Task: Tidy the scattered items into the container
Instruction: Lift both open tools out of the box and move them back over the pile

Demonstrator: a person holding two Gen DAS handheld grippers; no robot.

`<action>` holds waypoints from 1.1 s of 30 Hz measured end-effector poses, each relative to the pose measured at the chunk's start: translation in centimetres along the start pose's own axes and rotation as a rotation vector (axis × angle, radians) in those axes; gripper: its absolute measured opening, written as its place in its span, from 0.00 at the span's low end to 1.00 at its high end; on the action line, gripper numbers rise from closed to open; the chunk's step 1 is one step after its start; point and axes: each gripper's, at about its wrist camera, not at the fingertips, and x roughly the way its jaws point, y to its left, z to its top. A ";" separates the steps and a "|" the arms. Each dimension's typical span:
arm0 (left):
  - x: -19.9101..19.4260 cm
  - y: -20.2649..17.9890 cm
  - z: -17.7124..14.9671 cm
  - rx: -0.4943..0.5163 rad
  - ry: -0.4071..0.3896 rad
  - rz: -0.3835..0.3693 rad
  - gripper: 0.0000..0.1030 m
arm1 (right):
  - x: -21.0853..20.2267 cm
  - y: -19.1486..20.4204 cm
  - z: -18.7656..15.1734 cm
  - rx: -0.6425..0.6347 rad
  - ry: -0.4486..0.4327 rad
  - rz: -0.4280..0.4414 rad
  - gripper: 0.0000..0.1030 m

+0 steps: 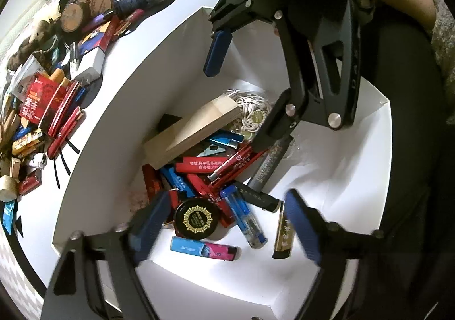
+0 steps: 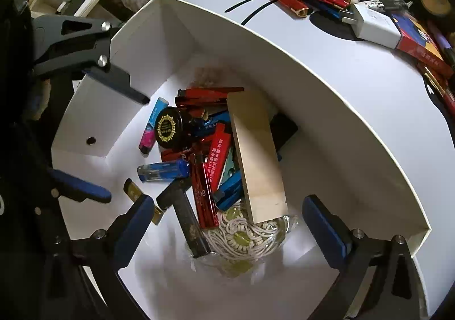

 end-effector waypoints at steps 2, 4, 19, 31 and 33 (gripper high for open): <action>-0.4 -0.1 0.0 0.016 -0.006 0.010 0.91 | 0.0 -0.1 0.0 0.000 -0.001 0.000 1.00; -0.4 -0.2 0.0 0.031 -0.008 0.025 0.93 | 0.1 0.0 0.0 -0.003 0.001 -0.001 1.00; -1.7 1.6 0.5 -0.002 -0.050 0.085 0.97 | -1.4 -0.4 -0.2 -0.003 -0.055 0.020 1.00; -3.5 3.6 1.3 -0.082 -0.145 0.143 0.97 | -6.6 -0.2 0.6 0.002 -0.235 0.034 1.00; -3.5 3.8 1.4 -0.099 -0.157 0.148 0.97 | -7.6 -0.3 0.7 0.008 -0.271 0.023 1.00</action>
